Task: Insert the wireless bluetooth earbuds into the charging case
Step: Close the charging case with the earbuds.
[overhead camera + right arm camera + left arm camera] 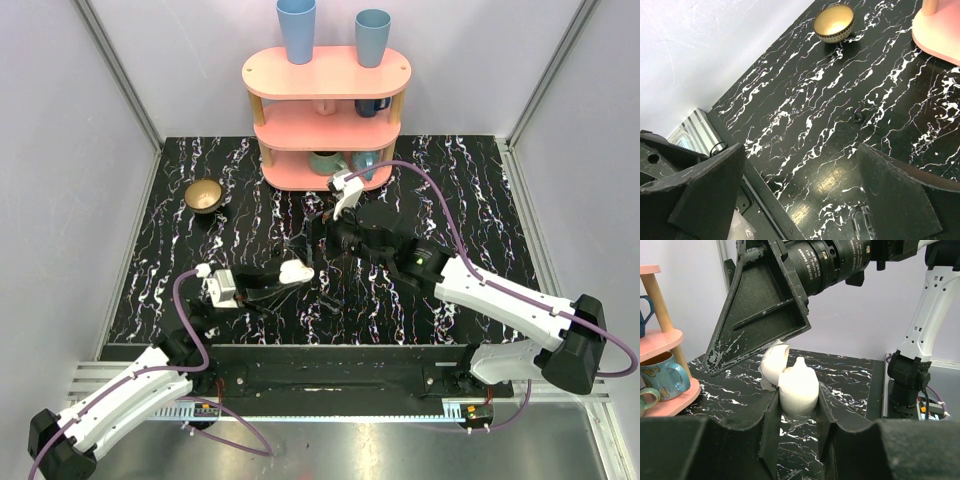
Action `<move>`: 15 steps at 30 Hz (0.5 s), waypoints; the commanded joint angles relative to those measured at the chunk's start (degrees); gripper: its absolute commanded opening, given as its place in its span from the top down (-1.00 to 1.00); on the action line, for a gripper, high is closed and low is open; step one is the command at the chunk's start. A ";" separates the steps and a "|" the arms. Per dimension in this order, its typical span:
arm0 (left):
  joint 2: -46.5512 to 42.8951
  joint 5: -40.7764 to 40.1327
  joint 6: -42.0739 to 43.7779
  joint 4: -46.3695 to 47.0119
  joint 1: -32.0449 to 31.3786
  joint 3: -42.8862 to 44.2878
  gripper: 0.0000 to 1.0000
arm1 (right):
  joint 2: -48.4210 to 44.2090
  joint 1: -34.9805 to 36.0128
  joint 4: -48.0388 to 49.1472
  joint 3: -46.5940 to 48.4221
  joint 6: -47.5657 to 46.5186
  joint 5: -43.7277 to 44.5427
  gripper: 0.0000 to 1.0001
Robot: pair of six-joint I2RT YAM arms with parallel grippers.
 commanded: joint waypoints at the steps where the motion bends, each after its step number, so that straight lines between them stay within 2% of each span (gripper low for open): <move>1: 0.12 0.89 -0.39 4.05 0.20 2.51 1.00 | 0.10 -0.31 1.13 1.94 0.77 -2.52 -1.00; 15: -1.73 -4.64 0.49 2.55 0.20 2.07 1.00 | -2.80 -0.31 3.06 -2.80 2.36 -2.79 -1.00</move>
